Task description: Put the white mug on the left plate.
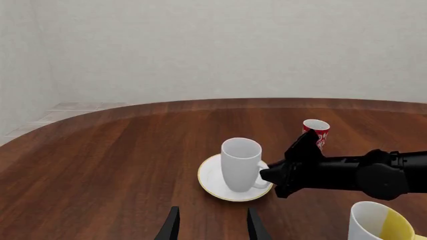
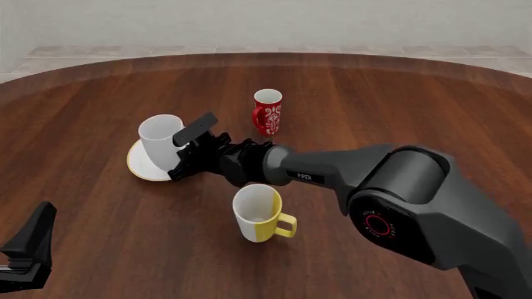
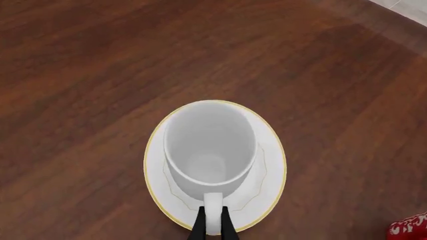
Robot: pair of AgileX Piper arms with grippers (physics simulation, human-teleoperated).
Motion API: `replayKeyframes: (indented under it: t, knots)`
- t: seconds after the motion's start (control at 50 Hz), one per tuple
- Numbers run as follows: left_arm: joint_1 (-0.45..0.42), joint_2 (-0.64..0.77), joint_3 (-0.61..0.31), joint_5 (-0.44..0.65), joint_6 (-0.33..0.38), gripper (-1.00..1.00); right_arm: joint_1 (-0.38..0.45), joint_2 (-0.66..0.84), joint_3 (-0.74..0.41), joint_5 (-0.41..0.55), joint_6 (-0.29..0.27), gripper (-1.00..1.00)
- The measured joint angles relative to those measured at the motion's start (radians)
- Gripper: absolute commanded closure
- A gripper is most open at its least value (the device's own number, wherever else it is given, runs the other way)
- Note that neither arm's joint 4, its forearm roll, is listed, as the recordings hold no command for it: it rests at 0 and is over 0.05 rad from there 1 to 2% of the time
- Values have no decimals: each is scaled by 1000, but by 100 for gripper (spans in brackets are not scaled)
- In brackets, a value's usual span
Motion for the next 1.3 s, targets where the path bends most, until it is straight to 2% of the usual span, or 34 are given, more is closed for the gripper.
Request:
replayKeyframes:
  t: [0.1,0.12,0.76,0.98,1.3]
  knots:
    - [0,0,0,0,0,-100,0,2,-3,0,1,100]
    - [0,0,0,0,0,-100,0,3,-4,1,1,-100]
    - [0,0,0,0,0,-100,23,-19,14,6,31,-100]
    - [0,0,0,0,0,-100,29,-108,99,-18,39,-100]
    - [0,0,0,0,0,-100,29,-296,293,-74,50,-100]
